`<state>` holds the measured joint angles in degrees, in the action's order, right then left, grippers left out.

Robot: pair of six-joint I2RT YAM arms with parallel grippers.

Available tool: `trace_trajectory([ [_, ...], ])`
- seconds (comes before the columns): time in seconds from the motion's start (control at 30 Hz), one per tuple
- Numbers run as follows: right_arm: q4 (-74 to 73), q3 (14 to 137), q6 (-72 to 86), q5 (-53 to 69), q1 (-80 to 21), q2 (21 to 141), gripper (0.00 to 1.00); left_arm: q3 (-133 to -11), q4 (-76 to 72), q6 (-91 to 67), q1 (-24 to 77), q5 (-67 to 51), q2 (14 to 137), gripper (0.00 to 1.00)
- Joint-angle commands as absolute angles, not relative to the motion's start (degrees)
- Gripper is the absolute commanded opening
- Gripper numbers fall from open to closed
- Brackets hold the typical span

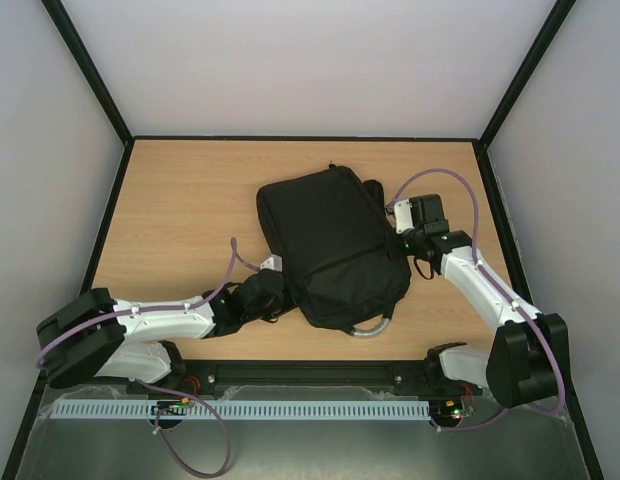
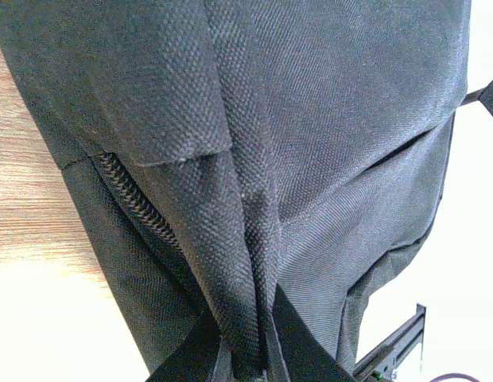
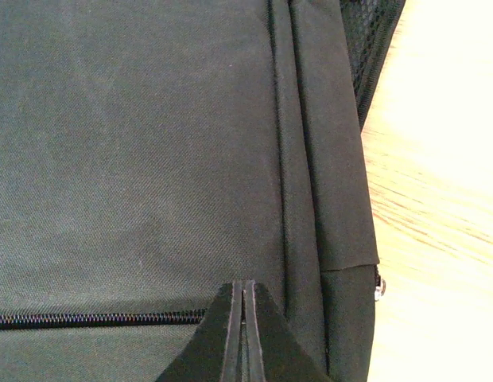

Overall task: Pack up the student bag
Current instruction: Zip the student bag at the center of the board.

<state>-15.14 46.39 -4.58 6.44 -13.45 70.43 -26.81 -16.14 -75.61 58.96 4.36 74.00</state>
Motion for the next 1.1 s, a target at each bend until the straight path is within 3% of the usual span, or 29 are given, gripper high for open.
trace_trajectory([
  [0.0,-12.8,46.2,-4.2,4.4,-11.9,68.3,0.08,-25.1,-10.8,-74.9,58.3,7.1,72.8,0.02],
  [0.13,-13.2,46.4,-4.0,6.2,-11.8,67.0,0.39,-25.6,-8.8,-71.4,54.7,5.5,71.9,0.02],
  [0.2,-12.6,45.6,-3.8,7.4,-11.6,65.8,0.49,-26.4,-6.5,-67.3,50.2,2.9,71.7,0.02],
  [0.37,-12.4,45.1,-3.9,10.6,-11.5,64.3,0.54,-31.5,0.3,-54.5,37.3,-4.1,75.3,0.07],
  [0.57,-13.8,45.2,-5.0,13.6,-11.4,65.2,0.56,-36.7,3.0,-49.9,34.5,-4.7,75.2,0.36],
  [0.73,-13.6,45.0,-5.9,14.8,-11.5,63.9,0.57,-36.8,6.3,-49.2,34.5,-3.0,71.2,0.48],
  [0.87,-14.3,45.8,-6.0,15.4,-11.5,63.4,0.65,-39.9,12.5,-44.9,34.3,-0.9,66.9,0.57],
  [1.07,-16.8,49.8,-6.3,16.6,-11.4,62.2,0.80,-54.6,24.5,-31.8,31.3,2.2,69.4,0.74],
])
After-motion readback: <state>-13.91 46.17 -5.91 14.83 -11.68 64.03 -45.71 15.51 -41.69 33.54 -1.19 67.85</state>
